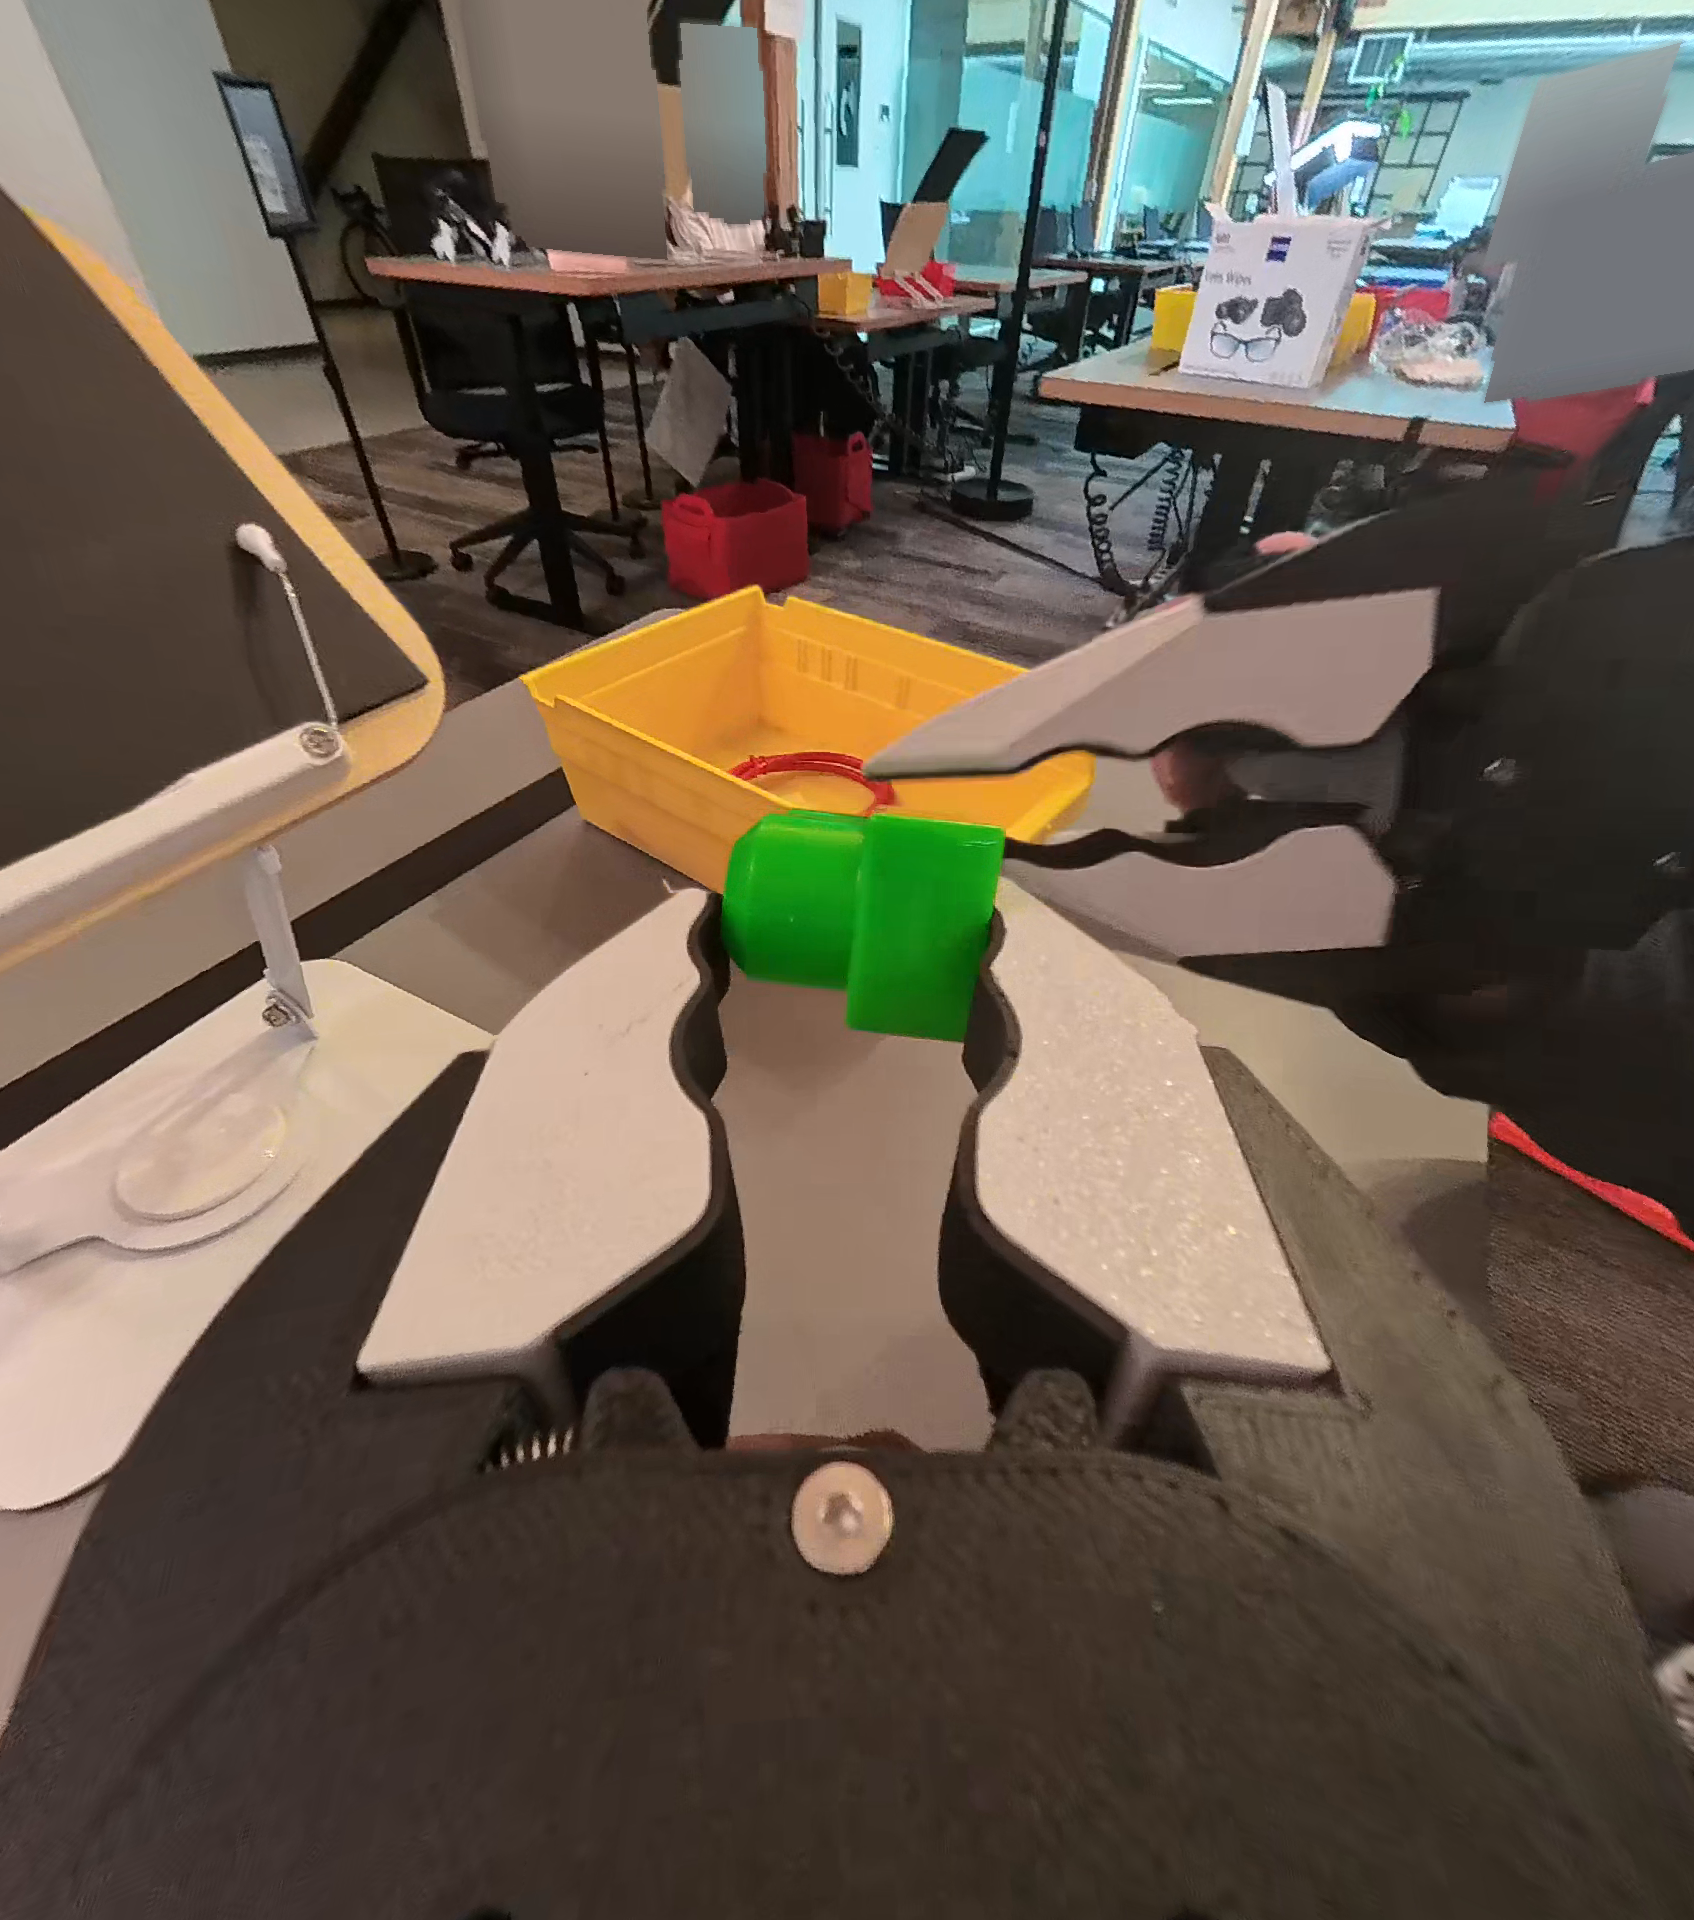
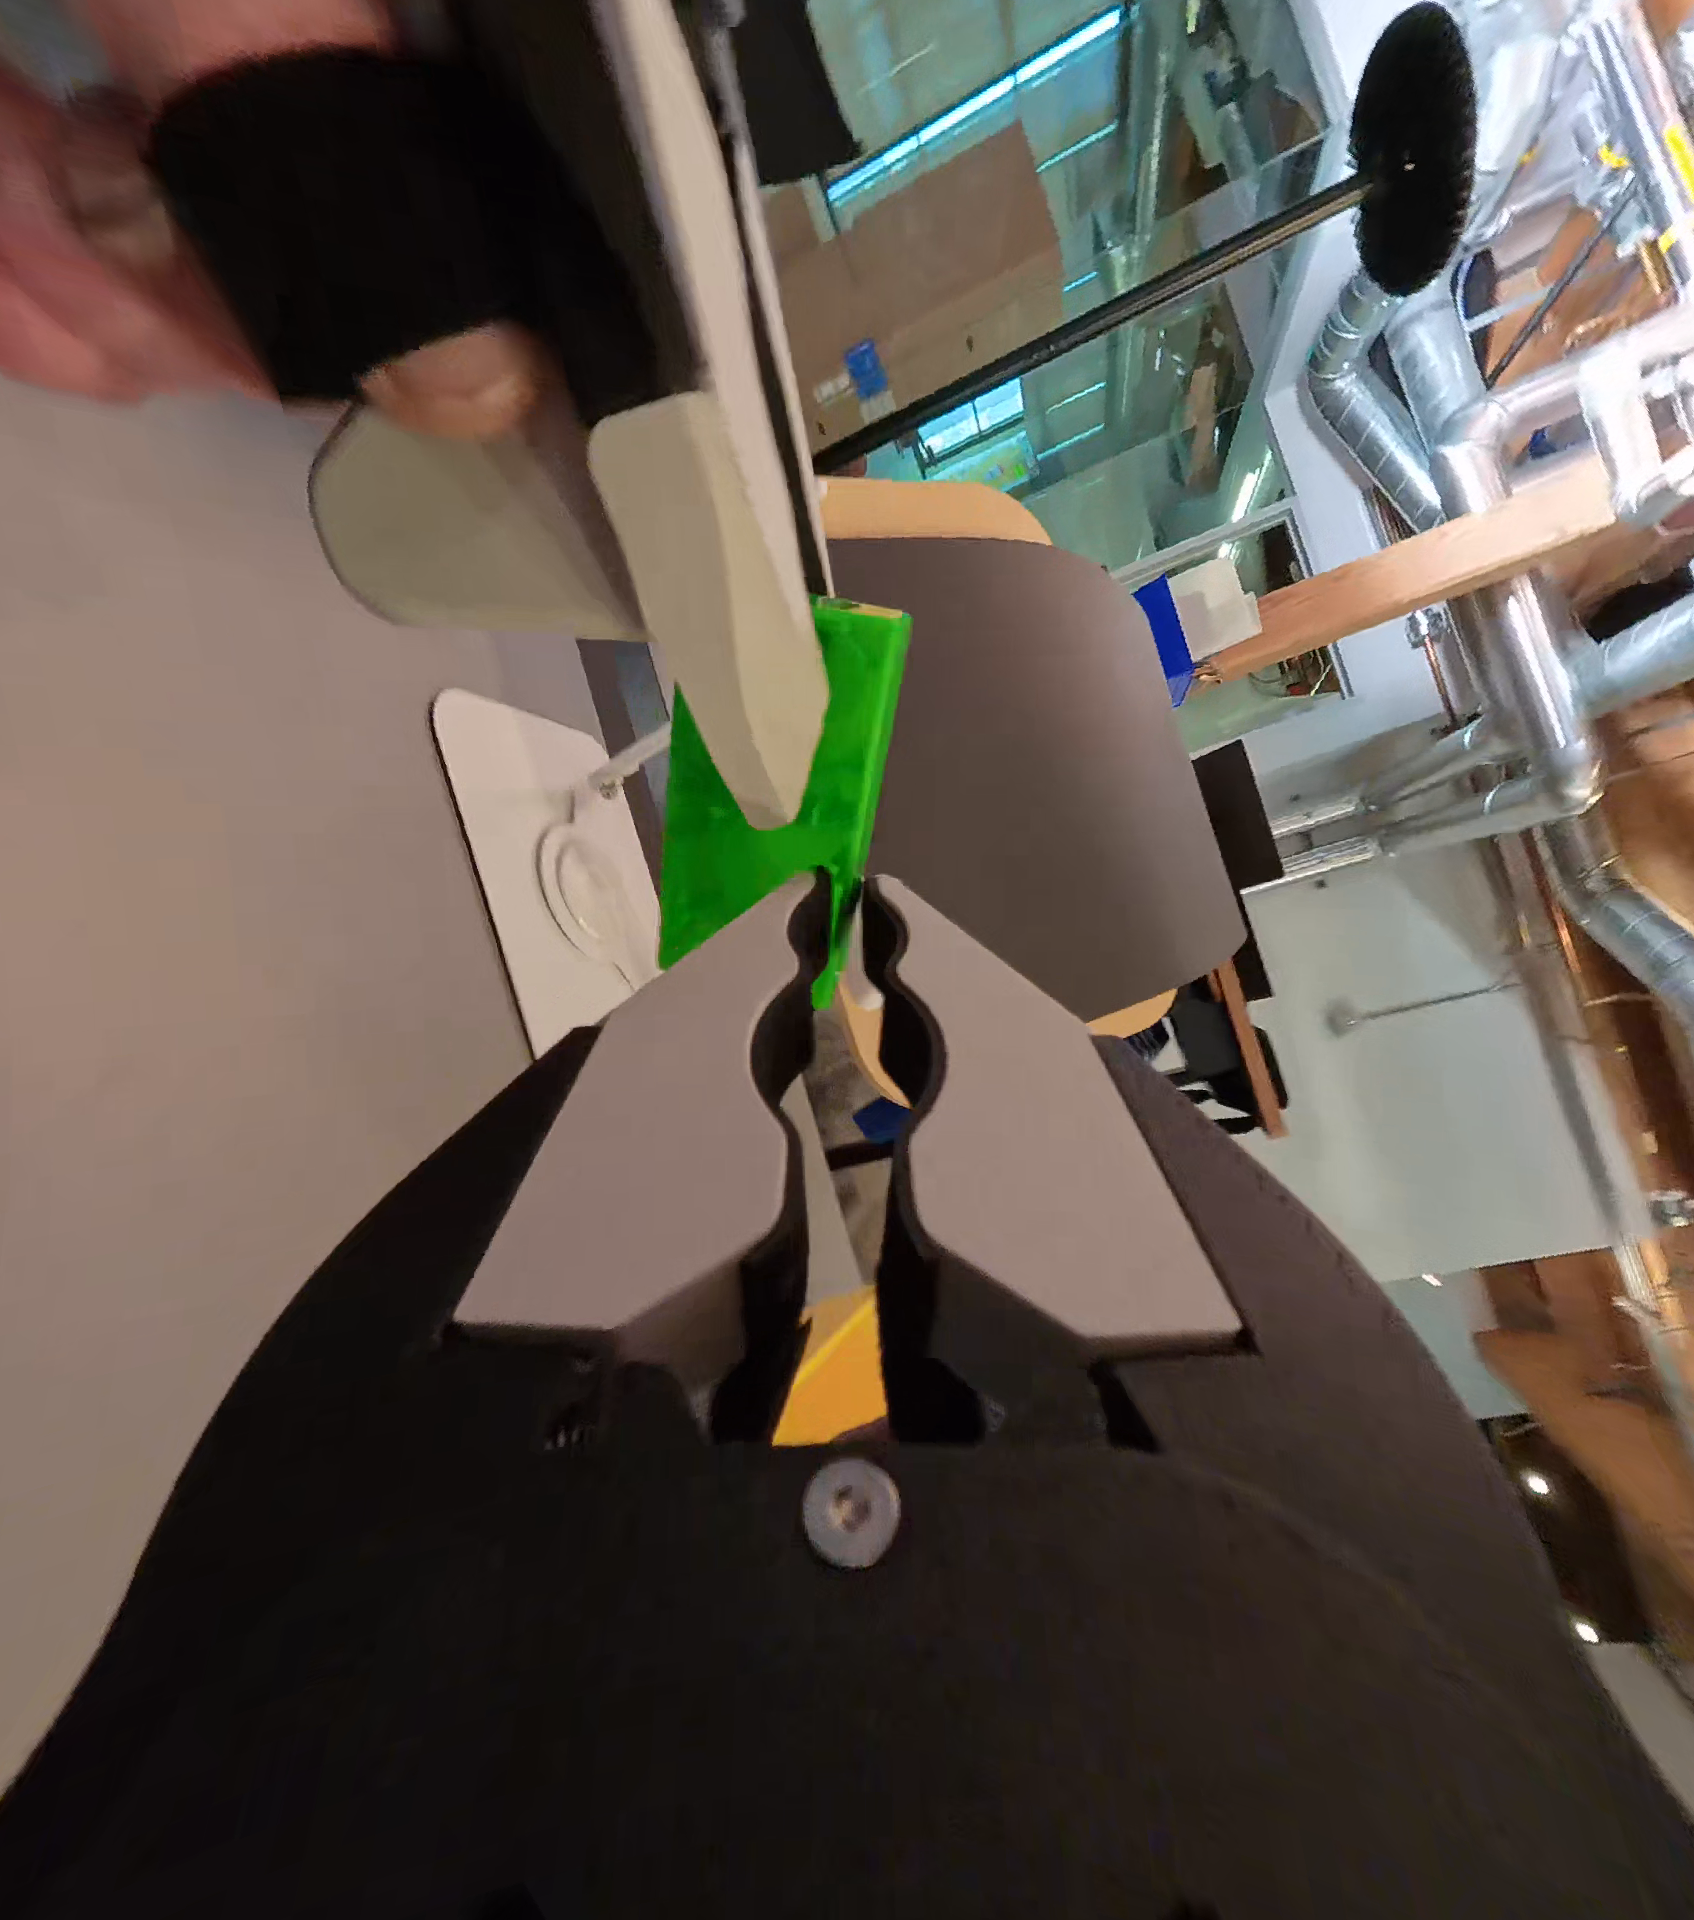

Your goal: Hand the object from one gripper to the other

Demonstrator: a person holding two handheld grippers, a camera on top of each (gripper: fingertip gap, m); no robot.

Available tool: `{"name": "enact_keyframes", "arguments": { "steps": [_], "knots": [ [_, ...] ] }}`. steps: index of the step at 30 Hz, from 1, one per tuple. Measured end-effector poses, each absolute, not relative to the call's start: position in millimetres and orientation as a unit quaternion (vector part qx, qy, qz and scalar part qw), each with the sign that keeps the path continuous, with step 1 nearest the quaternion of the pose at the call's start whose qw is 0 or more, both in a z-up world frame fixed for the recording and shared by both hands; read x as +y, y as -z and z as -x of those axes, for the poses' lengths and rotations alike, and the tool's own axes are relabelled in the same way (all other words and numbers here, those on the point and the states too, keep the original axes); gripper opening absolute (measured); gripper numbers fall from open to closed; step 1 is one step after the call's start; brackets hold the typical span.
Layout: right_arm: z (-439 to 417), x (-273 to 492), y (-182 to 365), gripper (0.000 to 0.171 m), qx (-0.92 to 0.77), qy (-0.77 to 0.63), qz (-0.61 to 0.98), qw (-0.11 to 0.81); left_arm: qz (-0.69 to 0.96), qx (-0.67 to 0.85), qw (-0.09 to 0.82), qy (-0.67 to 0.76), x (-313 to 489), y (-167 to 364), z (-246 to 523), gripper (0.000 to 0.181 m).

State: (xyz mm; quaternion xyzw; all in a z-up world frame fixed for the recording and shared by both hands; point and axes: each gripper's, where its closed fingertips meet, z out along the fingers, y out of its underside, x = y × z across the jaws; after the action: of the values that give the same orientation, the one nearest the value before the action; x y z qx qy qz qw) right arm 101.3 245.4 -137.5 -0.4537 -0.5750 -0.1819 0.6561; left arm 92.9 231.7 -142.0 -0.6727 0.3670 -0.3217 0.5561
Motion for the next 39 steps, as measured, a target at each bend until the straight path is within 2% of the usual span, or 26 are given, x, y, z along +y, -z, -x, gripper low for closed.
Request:
{"name": "enact_keyframes", "arguments": {
  "steps": [3,13,20,29,39],
  "knots": [
    [-99.6,248.8,137.7,0.0,-0.568,0.173,0.462,0.659,0.684,0.364,0.549,0.313,232.4,142.6,-92.5,0.043],
    [-97.3,250.2,139.6,0.0,-0.355,-0.145,0.601,0.701,0.663,0.34,0.578,0.334,233.9,142.9,-95.5,0.052],
    [-93.4,250.1,153.4,0.0,-0.247,-0.327,0.637,0.653,0.649,0.327,0.602,0.331,236.4,147.2,-98.9,0.042],
    [-93.1,244.7,147.1,0.004,-0.267,-0.323,0.62,0.664,0.636,0.339,0.608,0.334,233.7,143.5,-98.4,0.042],
    [-94.2,232.1,139.0,0.008,-0.297,-0.339,0.599,0.661,0.611,0.323,0.593,0.414,227.5,132.6,-96.3,0.042]
  ]
}}
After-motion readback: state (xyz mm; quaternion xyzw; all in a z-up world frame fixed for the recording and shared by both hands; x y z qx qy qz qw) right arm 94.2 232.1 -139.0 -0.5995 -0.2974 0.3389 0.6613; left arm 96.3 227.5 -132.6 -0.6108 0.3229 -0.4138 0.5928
